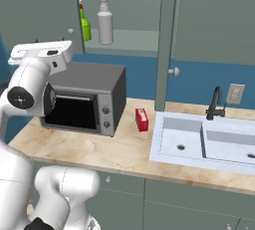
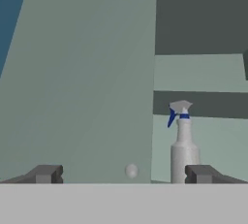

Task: Pick the spray and spray from the cabinet and place them on the counter.

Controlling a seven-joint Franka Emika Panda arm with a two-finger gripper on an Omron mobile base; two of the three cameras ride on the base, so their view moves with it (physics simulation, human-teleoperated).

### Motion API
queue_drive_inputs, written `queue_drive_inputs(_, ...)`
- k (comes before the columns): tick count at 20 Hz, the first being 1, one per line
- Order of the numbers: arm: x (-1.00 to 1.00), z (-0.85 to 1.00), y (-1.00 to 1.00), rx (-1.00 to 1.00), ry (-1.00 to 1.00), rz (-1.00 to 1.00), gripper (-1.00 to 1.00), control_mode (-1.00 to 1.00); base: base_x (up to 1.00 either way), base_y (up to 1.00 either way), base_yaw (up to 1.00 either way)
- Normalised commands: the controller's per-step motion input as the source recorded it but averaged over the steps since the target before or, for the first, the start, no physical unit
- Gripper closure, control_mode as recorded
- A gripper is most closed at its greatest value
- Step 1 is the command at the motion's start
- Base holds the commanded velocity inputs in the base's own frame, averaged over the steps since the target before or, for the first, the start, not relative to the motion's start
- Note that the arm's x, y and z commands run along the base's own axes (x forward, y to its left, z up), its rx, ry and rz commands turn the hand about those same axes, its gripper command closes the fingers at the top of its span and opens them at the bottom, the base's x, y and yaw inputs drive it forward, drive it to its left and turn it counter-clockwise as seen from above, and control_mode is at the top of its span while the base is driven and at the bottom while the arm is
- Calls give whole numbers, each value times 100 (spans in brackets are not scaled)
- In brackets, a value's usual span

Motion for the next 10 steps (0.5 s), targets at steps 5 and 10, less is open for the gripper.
queue_drive_inputs(5,27,-6,0,0,0,0,-100,-100,0,0,0)
queue_drive_inputs(10,28,-6,0,0,0,0,-100,-100,0,0,0)
